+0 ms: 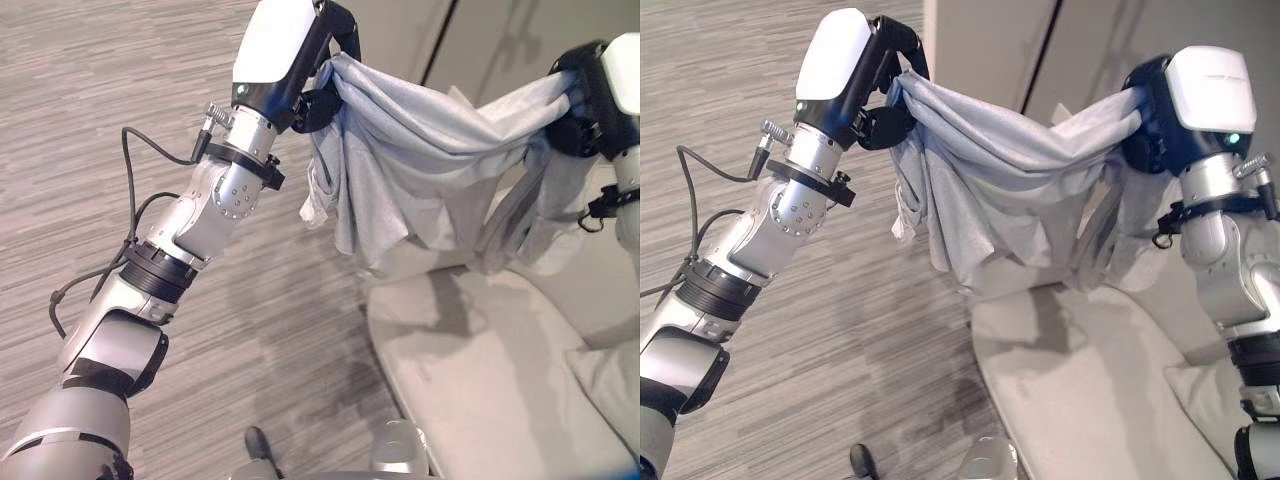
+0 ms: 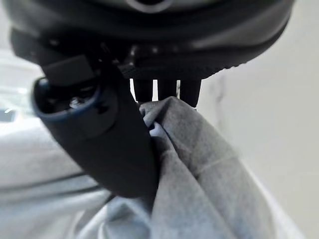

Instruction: Hang the clothes on the sofa on the clothes rack.

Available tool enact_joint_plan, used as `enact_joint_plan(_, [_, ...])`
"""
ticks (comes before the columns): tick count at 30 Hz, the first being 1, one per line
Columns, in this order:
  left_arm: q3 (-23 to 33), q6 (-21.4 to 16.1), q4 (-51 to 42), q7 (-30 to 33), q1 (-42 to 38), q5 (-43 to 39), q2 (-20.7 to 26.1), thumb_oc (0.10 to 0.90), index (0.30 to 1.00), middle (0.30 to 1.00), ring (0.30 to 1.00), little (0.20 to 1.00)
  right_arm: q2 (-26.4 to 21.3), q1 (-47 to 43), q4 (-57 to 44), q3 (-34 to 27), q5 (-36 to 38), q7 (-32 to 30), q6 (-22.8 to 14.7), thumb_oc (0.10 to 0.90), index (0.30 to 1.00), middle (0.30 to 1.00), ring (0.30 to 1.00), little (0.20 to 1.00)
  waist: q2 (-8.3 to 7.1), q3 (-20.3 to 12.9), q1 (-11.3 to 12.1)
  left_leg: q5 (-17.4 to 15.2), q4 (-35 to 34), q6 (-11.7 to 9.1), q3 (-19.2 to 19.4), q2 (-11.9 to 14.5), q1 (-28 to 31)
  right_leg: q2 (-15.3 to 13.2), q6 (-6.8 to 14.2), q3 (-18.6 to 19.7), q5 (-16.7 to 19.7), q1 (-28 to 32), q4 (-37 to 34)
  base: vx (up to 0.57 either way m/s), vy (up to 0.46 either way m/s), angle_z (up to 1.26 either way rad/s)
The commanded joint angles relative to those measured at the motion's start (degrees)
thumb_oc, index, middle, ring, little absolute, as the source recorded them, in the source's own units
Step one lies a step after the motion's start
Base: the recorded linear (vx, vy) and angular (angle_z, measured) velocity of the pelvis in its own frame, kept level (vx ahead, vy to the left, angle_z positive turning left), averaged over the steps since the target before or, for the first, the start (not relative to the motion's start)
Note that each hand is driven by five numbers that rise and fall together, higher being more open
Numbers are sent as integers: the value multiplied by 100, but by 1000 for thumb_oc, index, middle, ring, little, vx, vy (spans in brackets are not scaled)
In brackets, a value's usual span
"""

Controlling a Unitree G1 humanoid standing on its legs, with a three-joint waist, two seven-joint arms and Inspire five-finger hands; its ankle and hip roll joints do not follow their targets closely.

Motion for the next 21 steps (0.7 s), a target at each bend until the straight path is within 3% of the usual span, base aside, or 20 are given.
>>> enact_joint_plan(1, [118, -277, -179, 438, -931, -18, 97, 400, 300, 300, 300, 300, -311, -1012, 58, -86, 16, -469, 73, 400, 300, 300, 300, 300, -536, -744, 356, -1135, -39, -472, 240, 81, 496, -24, 536, 498, 900, 441, 64, 37, 348, 76])
enact_joint_plan(2, [106, -256, -138, 450, -978, -31, 53, 400, 300, 300, 300, 300, -371, -1109, 91, -49, 98, -504, 41, 400, 300, 300, 300, 300, -503, -690, 359, -1085, -39, -434, 220, 62, 481, 165, 429, 391, 676, 398, 285, 14, 336, 79])
enact_joint_plan(3, [78, -216, -126, 487, -986, 0, 38, 400, 300, 300, 300, 300, -409, -1346, 134, 74, 215, -600, -33, 400, 300, 300, 300, 300, -483, -629, 375, -1016, -39, -404, 197, -7, 437, 708, 265, 127, 221, 288, 497, -17, 219, 27])
enact_joint_plan(4, [96, -214, -125, 488, -982, 0, 46, 400, 300, 300, 300, 300, -411, -1416, 163, 140, 221, -609, -38, 400, 300, 300, 300, 300, -468, -630, 351, -1019, -39, -414, 188, 4, 432, 711, 254, 117, 190, 274, 532, -6, 191, 14])
enact_joint_plan(5, [91, -140, -117, 473, -1001, 42, 76, 400, 300, 300, 300, 300, -515, -1596, 235, 264, 211, -601, -32, 400, 300, 300, 300, 300, -530, -641, 350, -982, -39, -418, 92, -135, 374, 1199, 143, 166, -91, 233, 255, 26, 59, 15])
enact_joint_plan(7, [236, -134, -120, 474, -882, 77, 156, 400, 300, 300, 300, 300, -578, -1875, 260, 402, 228, -601, 2, 400, 300, 300, 300, 300, -611, -713, 387, -1014, -39, -395, 28, -294, 370, 1437, -51, 280, -115, 576, -478, 38, 48, 47])
enact_joint_plan(12, [579, -157, -276, 422, -492, -30, 237, 400, 300, 300, 300, 300, -467, -2020, 362, 479, 290, -534, 24, 400, 300, 300, 300, 300, -642, -913, 488, -1103, -39, -373, 155, -410, 477, 1489, 1, 177, 195, 1030, -1344, 86, -5, 0])
enact_joint_plan(17, [728, -166, -403, 360, -188, -98, 133, 400, 300, 300, 300, 300, -431, -1655, 361, 147, 331, -557, 52, 400, 300, 300, 300, 300, -585, -939, 448, -1151, -39, -374, 228, -471, 679, 1486, 6, 157, 151, 1221, -1459, 112, -11, 5])
enact_joint_plan(20, [693, -208, -387, 368, -248, -125, 97, 400, 300, 300, 300, 300, -554, -1470, 314, -99, 403, -597, 28, 400, 300, 300, 300, 300, -653, -790, 430, -1296, 645, -497, 229, -468, 463, 1400, -80, 87, 71, 1300, -1447, 39, -48, 26])
enact_joint_plan(21, [721, -229, -396, 372, -225, -190, 110, 400, 300, 300, 300, 300, -633, -1401, 259, -285, 457, -618, 52, 400, 300, 300, 300, 300, -732, -612, 489, -1260, 1766, -687, 19, -354, -34, 1343, -178, 111, -6, 1448, -1467, 9, -67, 29])
